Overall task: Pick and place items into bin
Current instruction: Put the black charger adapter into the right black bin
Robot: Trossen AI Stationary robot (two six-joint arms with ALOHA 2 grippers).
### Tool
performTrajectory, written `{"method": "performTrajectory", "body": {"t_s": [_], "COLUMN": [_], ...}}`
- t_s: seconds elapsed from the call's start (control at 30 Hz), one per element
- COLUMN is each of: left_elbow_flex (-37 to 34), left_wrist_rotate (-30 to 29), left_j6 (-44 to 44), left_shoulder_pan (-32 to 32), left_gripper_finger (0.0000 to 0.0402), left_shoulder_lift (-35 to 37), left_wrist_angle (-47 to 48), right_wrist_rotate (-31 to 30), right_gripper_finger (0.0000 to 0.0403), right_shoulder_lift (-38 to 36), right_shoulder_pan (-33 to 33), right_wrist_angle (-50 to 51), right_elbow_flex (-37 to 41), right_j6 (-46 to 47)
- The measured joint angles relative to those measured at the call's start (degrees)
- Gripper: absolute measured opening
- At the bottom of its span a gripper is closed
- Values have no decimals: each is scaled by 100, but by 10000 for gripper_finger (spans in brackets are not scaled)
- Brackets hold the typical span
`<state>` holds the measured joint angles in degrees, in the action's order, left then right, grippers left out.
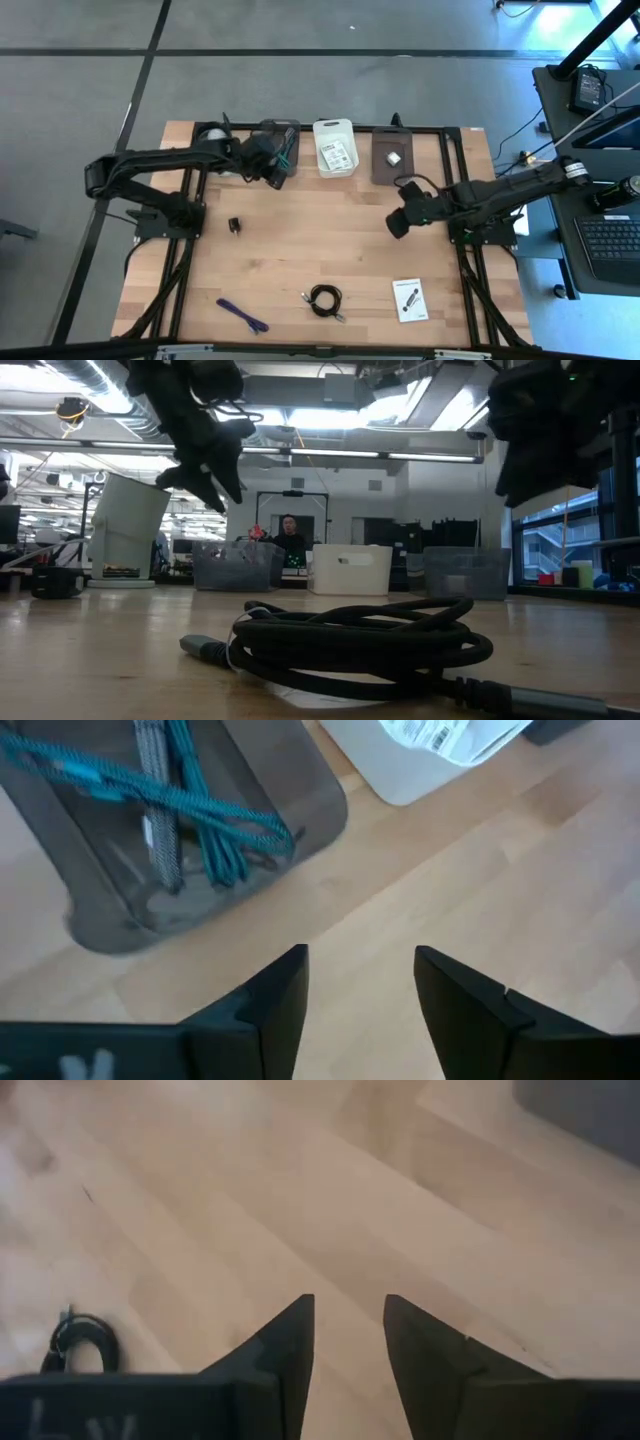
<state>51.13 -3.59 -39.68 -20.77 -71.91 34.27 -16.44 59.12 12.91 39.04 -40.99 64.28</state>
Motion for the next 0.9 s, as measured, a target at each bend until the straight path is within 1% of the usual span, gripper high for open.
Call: {"method": "performTrajectory", "body": {"t_s": [0.2, 0.37, 0.47, 0.53, 0.6, 0.77, 0.83, 0.9], "left_elbow_flex": [0, 0, 0, 20, 48, 52, 52, 52], "left_wrist_rotate": [-542, -995, -1167, -1199, -1273, -1386, -1385, -1379], "left_j6": [-976, -1709, -2167, -2502, -2897, -4263, -4584, -4656], "left_shoulder_pan": [594, 1169, 1455, 1614, 1732, 1848, 1847, 1847], "left_gripper_finger": [165, 157, 159, 159, 158, 157, 157, 157], "left_shoulder_lift": [-30, -30, -30, -30, -30, 6, 3, 3], "left_wrist_angle": [28, 33, 192, 526, 1052, 2464, 2784, 2983], "right_wrist_rotate": [-1, -2, -3, -3, -3, -3, -3, -1], "right_gripper_finger": [115, 114, 114, 113, 113, 113, 113, 113], "right_shoulder_lift": [-230, -241, -241, -241, -241, -241, -241, -241], "right_shoulder_pan": [166, 166, 166, 164, 164, 164, 164, 164], "right_wrist_angle": [-26, -21, -21, -20, -19, -17, -17, -17], "right_elbow_flex": [173, 173, 173, 173, 173, 173, 173, 173], "right_j6": [-82, -556, -775, -913, -1012, -1072, -1072, -1061]}}
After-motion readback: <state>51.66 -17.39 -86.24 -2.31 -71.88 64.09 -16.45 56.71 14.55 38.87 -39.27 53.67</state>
